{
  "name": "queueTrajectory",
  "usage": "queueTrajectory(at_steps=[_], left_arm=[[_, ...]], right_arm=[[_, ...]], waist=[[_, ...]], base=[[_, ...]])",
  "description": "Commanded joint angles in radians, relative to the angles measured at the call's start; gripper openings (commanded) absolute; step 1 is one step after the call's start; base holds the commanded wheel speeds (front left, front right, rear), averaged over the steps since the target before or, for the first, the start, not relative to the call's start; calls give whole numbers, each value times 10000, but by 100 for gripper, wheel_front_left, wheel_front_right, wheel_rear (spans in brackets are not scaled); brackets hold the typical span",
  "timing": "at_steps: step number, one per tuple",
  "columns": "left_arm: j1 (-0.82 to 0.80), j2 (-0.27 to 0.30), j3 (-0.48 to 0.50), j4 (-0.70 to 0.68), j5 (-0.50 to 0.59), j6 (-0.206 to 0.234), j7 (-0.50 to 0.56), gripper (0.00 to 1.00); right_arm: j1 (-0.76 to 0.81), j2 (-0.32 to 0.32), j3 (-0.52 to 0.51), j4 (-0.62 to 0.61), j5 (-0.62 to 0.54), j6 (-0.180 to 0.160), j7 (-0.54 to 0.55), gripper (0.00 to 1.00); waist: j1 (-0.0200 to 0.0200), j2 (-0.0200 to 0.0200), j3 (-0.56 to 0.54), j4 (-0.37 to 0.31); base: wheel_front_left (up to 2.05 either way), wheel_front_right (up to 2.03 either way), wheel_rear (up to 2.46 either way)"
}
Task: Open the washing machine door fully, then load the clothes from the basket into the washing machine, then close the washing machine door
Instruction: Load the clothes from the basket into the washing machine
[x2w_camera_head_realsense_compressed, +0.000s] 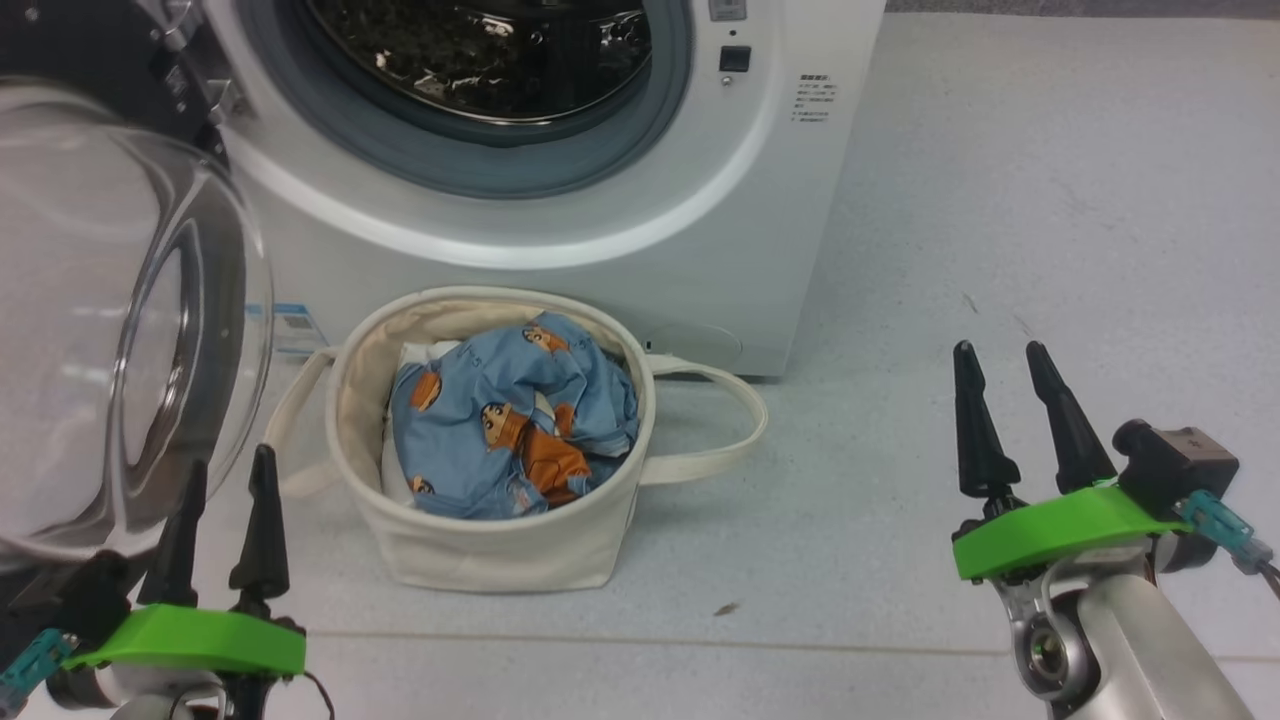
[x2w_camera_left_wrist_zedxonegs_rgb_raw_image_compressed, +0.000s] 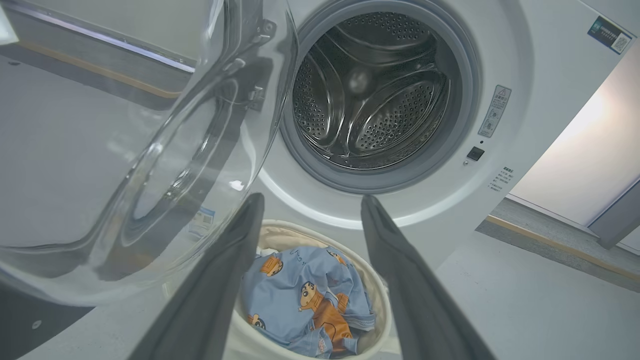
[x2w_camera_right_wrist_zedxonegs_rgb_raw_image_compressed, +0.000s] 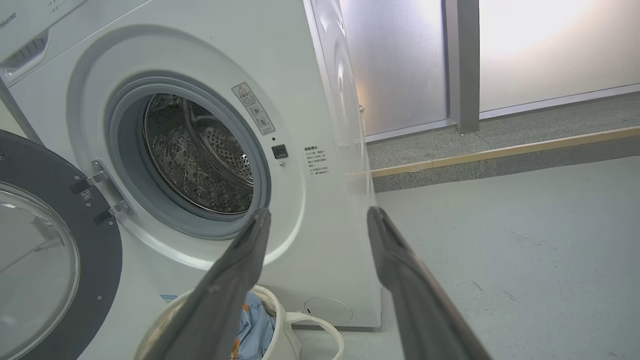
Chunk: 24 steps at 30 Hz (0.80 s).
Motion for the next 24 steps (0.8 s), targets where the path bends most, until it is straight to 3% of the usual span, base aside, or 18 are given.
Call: queueTrajectory(at_steps=[1, 12, 24], left_arm=[[-435, 281, 380, -302, 80, -57, -120, 100], [-431, 148, 637, -278, 126, -57, -120, 100], [-411, 35, 592, -427, 325, -58, -120, 100]], right_arm=[[-308, -47, 152, -339, -102, 4, -122, 100], [-270, -85, 210, -335, -124, 4, -122, 100], [-299, -101, 256, -342, -122, 4, -122, 100]], waist=[[0, -1, 6, 28], [0, -1, -70, 196], [0, -1, -33, 345]], base=[[186, -138, -48], [179, -168, -11], [30, -71, 41]])
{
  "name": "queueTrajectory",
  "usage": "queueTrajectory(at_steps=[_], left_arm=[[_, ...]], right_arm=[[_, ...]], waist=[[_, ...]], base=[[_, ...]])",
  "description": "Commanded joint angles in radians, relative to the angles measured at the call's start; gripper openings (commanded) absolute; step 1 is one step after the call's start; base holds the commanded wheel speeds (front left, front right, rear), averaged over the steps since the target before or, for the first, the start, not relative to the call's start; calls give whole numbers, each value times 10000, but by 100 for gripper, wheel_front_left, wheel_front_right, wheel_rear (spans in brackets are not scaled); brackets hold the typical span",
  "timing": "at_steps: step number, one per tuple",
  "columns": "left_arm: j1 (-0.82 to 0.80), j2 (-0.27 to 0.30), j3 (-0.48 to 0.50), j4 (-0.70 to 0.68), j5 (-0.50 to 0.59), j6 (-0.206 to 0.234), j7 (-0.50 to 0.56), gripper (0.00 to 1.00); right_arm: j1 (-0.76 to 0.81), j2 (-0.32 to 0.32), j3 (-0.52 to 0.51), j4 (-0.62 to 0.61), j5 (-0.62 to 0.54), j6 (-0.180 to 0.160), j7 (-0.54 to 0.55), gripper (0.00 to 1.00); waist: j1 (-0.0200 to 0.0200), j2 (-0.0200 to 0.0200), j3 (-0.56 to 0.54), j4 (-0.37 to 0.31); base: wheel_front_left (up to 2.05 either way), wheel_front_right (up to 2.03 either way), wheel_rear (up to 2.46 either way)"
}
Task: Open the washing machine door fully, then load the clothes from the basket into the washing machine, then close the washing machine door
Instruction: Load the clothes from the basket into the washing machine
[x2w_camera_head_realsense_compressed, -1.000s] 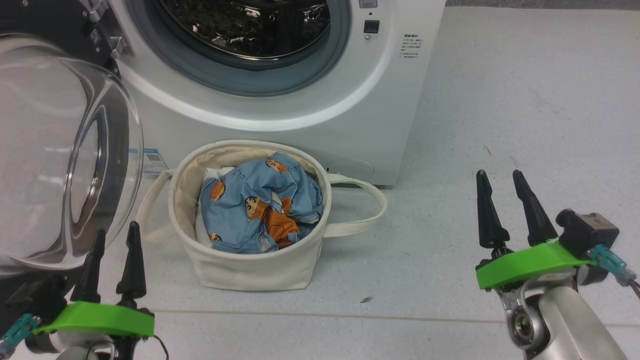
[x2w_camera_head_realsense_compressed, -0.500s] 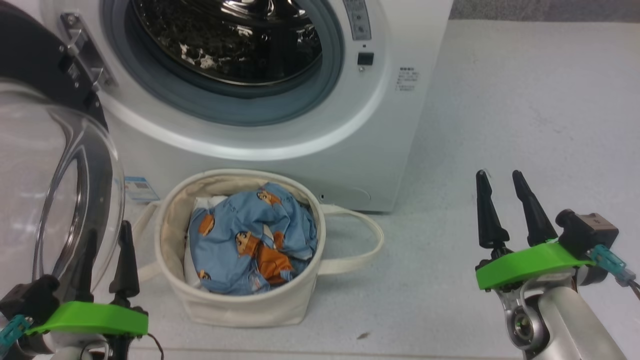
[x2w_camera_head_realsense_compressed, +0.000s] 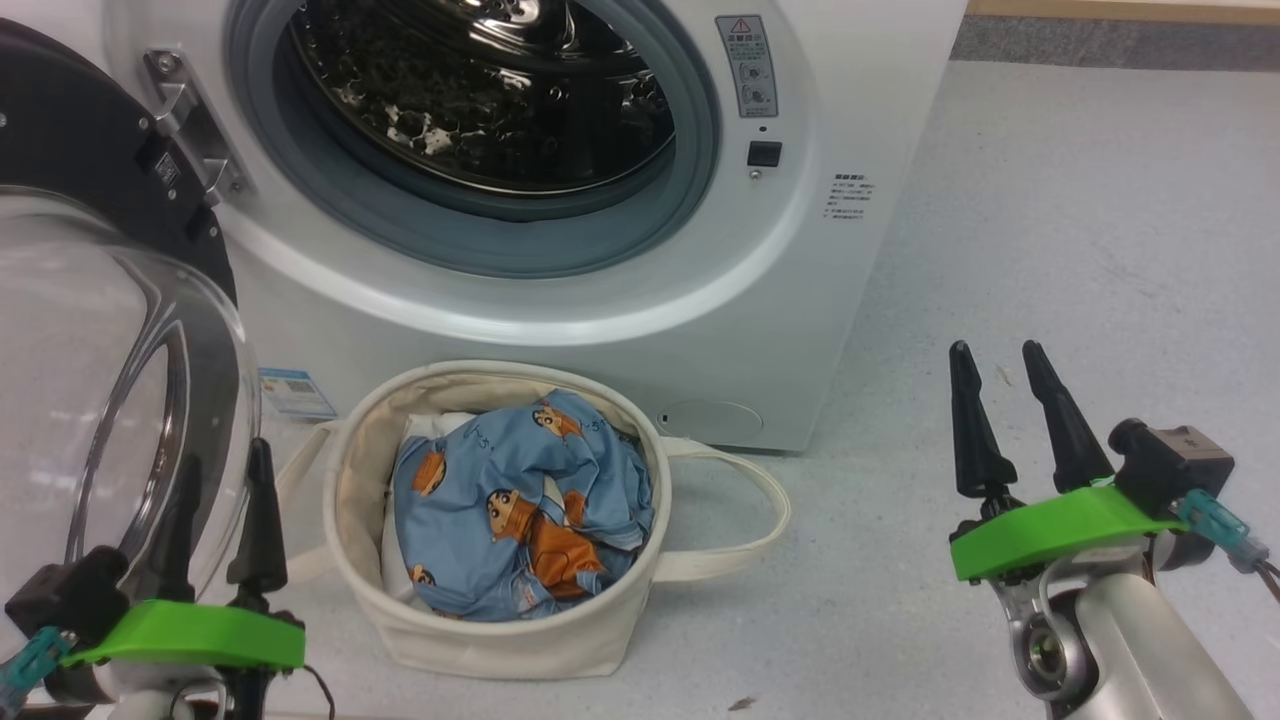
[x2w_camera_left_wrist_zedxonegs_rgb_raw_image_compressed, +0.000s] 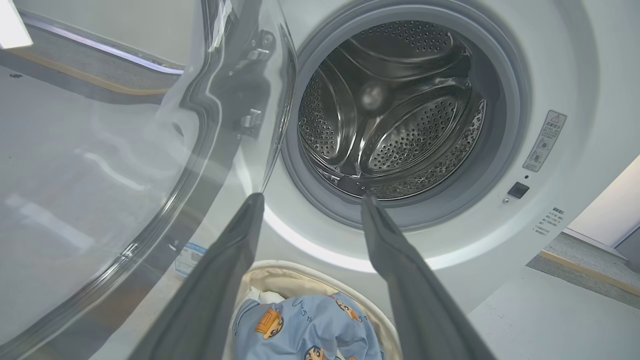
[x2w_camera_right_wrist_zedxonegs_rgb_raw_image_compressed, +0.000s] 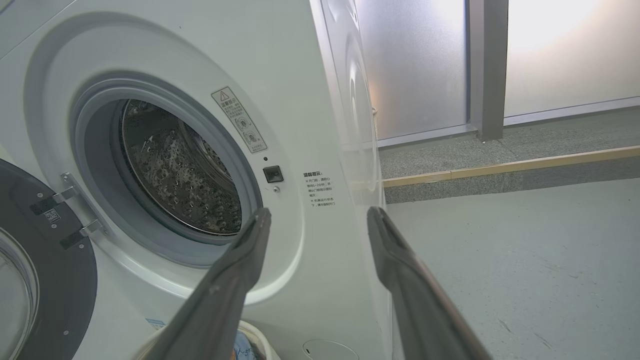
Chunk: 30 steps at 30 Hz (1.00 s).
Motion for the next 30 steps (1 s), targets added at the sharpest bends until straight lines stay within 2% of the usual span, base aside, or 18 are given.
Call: queueTrajectory(at_steps=[1, 16, 24, 30], left_arm=[[-366, 203, 236, -384, 73, -58, -120, 100], [-483, 307, -301, -527, -86, -58, -120, 100], [-564, 274, -20, -398, 52, -58, -120, 100], [-614, 183, 328, -209, 208, -58, -120, 100]], right_arm=[[-298, -53, 203, -344, -68, 4, -122, 100], [-352, 23, 95, -319, -136, 4, -122, 100], [-347, 23, 75, -320, -151, 4, -122, 100], [-361, -3, 129, -338, -135, 4, -122, 100]], waist=[[1, 0, 27, 11], [1, 0, 169, -44], [1, 0, 192, -55], [1, 0, 190, -51]], base=[[0, 0, 0], [14, -5, -9], [148, -80, -68], [58, -56, -2]])
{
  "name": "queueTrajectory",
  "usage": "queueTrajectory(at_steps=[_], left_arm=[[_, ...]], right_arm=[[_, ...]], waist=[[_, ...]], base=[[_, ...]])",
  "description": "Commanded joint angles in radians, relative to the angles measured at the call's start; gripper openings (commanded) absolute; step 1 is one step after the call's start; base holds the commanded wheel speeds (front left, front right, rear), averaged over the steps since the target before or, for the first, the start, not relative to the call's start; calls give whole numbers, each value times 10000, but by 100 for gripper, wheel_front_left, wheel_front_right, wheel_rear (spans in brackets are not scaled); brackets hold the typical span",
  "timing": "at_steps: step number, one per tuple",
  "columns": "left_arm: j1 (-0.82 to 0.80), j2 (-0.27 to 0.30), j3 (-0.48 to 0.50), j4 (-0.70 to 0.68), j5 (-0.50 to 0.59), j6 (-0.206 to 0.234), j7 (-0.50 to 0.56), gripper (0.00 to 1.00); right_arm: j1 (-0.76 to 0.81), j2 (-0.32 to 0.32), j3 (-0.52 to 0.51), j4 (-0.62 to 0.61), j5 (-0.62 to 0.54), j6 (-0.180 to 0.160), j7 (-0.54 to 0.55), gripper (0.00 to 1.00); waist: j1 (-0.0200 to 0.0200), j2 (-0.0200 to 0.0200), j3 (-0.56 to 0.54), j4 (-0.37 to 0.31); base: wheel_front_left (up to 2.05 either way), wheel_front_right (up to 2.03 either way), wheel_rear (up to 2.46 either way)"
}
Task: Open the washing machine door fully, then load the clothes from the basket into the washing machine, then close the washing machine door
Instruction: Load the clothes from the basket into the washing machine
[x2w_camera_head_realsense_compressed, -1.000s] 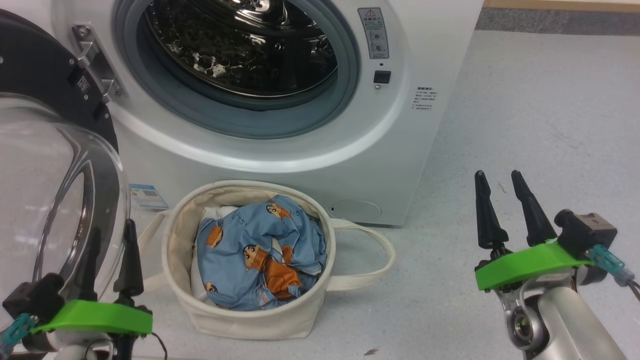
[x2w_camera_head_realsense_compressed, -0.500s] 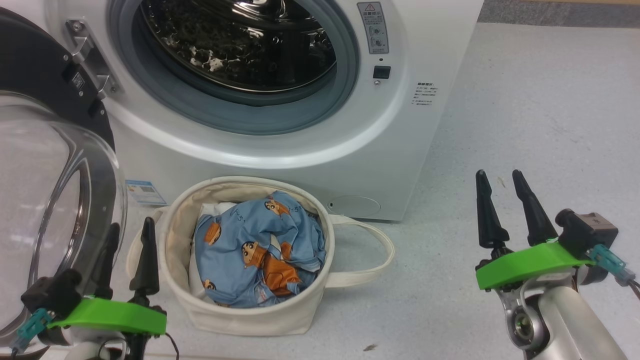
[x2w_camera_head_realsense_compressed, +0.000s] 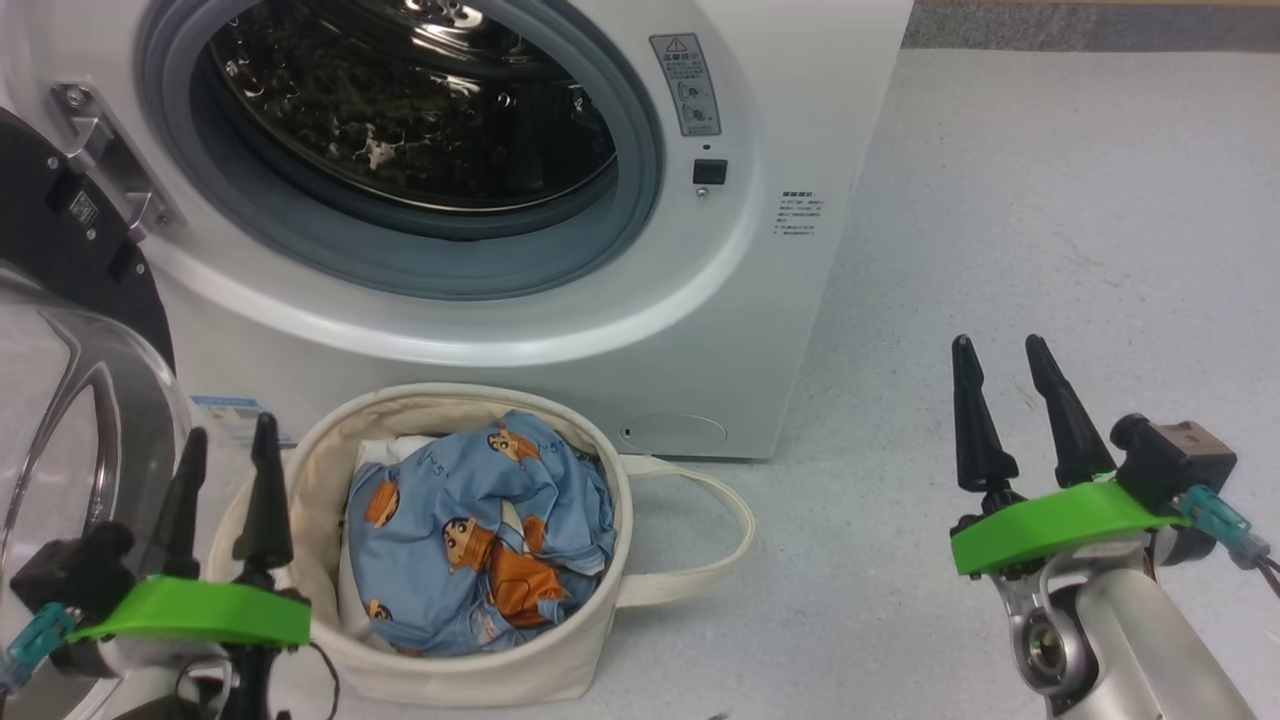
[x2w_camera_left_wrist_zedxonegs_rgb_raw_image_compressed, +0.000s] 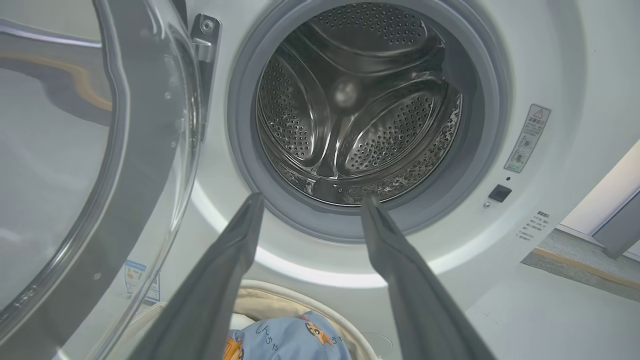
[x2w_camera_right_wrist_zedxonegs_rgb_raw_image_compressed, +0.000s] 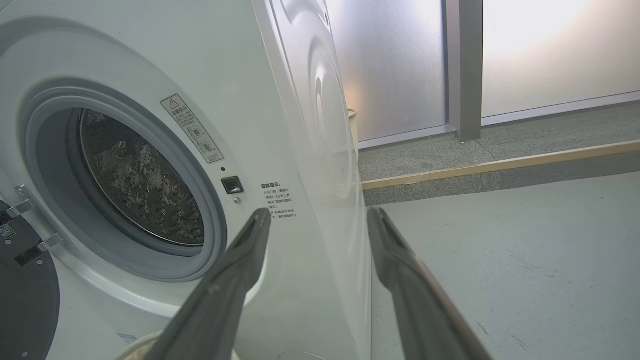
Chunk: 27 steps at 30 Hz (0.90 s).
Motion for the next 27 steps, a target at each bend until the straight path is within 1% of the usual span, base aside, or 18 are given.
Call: queueTrajectory(at_steps=[1, 7, 16, 24, 27], left_arm=[[-252, 241, 501, -171, 122, -58, -120, 100], [-313, 199, 628, -46, 178, -58, -120, 100], [-344, 183, 665, 72, -24, -58, -120, 100], [-414, 183, 614, 132, -53, -58, -120, 100], [-410, 99, 440, 159, -20, -58, -120, 100]], right_arm=[[-298, -57, 226, -344, -40, 4, -122, 100], [-313, -98, 308, -354, -26, 4, -122, 100], [-319, -167, 403, -341, 10, 4, -122, 100], [-368, -204, 443, -337, -19, 4, -122, 100], [-403, -199, 462, -357, -30, 4, -122, 100]], waist=[[-1, -1, -8, 0], [-1, -1, -17, 27], [-1, -1, 11, 97], [-1, -1, 111, 125], [-1, -1, 216, 125]], base=[[9, -9, 0], [0, 0, 0], [0, 0, 0], [0, 0, 0], [0, 0, 0]])
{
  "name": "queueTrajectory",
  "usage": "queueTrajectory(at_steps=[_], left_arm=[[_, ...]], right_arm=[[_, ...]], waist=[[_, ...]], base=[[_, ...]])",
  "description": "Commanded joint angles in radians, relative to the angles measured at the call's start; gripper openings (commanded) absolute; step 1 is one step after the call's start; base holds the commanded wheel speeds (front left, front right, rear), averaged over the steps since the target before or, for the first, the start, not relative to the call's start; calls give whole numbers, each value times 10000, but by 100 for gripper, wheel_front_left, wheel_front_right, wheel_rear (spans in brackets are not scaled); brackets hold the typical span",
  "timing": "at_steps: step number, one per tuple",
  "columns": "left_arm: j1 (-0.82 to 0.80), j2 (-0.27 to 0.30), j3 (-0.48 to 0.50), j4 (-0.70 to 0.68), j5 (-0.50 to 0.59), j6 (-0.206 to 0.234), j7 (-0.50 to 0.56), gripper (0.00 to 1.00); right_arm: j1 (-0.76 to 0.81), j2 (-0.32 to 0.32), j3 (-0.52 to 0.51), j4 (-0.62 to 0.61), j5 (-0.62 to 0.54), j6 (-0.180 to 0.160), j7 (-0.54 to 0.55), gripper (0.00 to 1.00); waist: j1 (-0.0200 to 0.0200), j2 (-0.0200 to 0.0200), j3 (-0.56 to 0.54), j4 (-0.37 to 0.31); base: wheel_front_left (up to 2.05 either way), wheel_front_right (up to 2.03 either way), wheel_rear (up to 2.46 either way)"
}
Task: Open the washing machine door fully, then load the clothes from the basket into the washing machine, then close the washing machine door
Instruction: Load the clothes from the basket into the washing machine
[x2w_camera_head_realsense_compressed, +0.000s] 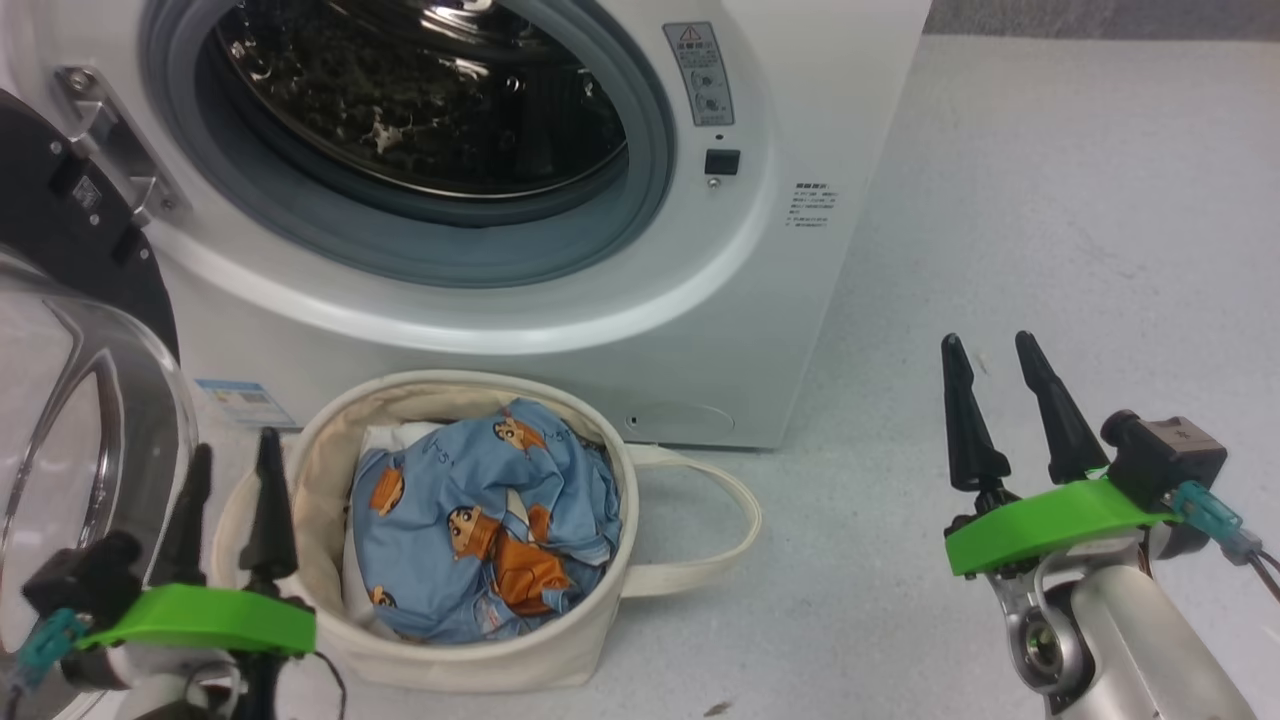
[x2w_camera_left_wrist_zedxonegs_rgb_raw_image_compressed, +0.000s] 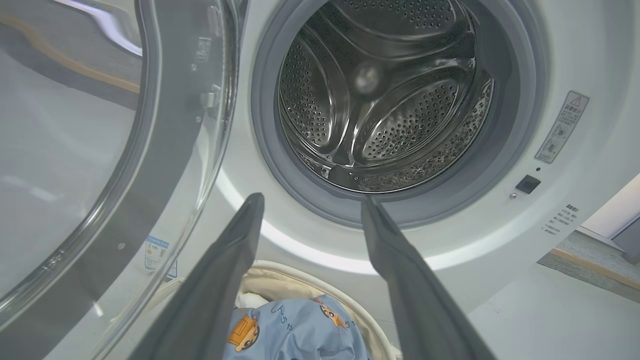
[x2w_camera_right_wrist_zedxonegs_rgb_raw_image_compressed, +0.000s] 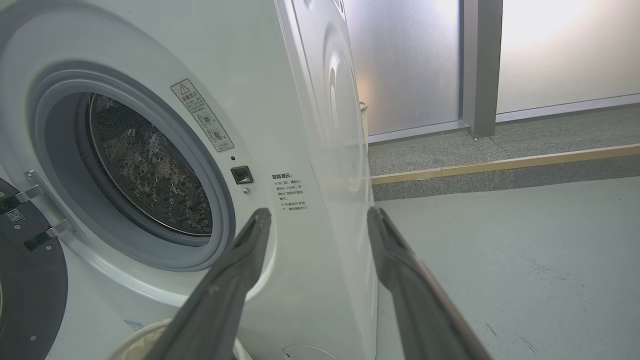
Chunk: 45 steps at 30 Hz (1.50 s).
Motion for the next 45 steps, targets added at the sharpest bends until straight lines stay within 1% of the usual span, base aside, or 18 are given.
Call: queueTrajectory(at_steps=[1, 4, 6, 9, 14, 17, 19, 23, 24, 30, 32, 34, 35, 36, 40, 45], left_arm=[[-397, 122, 166, -218, -13, -58, -120, 100], [-558, -51, -66, -93, -349, -58, -120, 100], [-703, -112, -429, 13, -660, -58, -120, 100], [-982, -60, -824, 132, -691, -58, -120, 100], [-1651, -127, -1019, 852, -283, -58, -120, 100], [-2187, -218, -1185, 1495, -178, -58, -120, 100], [-2567, -261, -1338, 1975, -298, -58, -120, 100], [-3283, -227, -1442, 2769, -445, -58, -120, 100], [-3283, -227, -1442, 2769, -445, -58, -120, 100], [-4262, -10, -2386, 4235, -291, -58, -120, 100], [-4612, 62, -2860, 4922, -251, -58, -120, 100], [-5021, 111, -3112, 5617, -303, -58, -118, 100], [-5461, 22, -3154, 6265, -563, -58, -75, 100], [-5678, -30, -3106, 6525, -764, -58, -62, 100], [-6372, -88, -3375, 7331, -975, -58, 39, 100], [-6966, 30, -3832, 8085, -780, -44, 697, 100]], right_arm=[[-332, -61, 207, -368, -35, 4, -122, 100], [-435, -89, 238, -427, -61, 4, -122, 100], [-510, -115, 271, -486, -66, 4, -122, 100], [-639, -149, 327, -553, -91, 4, -122, 100], [-852, -176, 401, -636, -123, 4, -122, 100], [-1013, -212, 479, -657, -121, 4, -122, 100], [-1144, -229, 528, -663, -107, 4, -122, 100], [-1454, -274, 511, -694, -54, 4, -122, 100], [-1454, -274, 511, -694, -54, 4, -122, 100], [-1943, -516, 589, -818, -158, 4, -122, 100], [-2152, -603, 420, -950, -175, 4, -122, 100], [-2299, -696, 114, -1125, -220, 4, -122, 100], [-2369, -846, -81, -1255, -317, 4, -122, 100], [-2391, -923, -148, -1310, -365, 4, -122, 100], [-2460, -1146, -381, -1562, -516, 4, -122, 100], [-2418, -1398, -661, -1850, -660, 4, -122, 100]], waist=[[0, 0, 111, -3], [0, 0, 330, -1], [0, 0, 511, -5], [0, 0, 817, -26], [0, 0, 1384, -86], [0, 0, 1781, -128], [0, 0, 2046, -174], [0, 0, 2625, -269], [0, 0, 2625, -269], [0, 0, 3589, -360], [0, 0, 3953, -392], [0, 0, 4311, -385], [0, 0, 4638, -344], [0, 0, 4791, -319], [0, 0, 5332, -277], [0, 0, 5849, -227]], base=[[0, 0, 0], [0, 0, 0], [0, 0, 0], [0, 0, 0], [0, 0, 0], [0, 0, 0], [0, 0, 0], [0, 0, 0], [0, 0, 0], [0, 0, 0], [0, 0, 0], [0, 0, 0], [0, 0, 0], [0, 0, 0], [0, 0, 0], [0, 0, 0]])
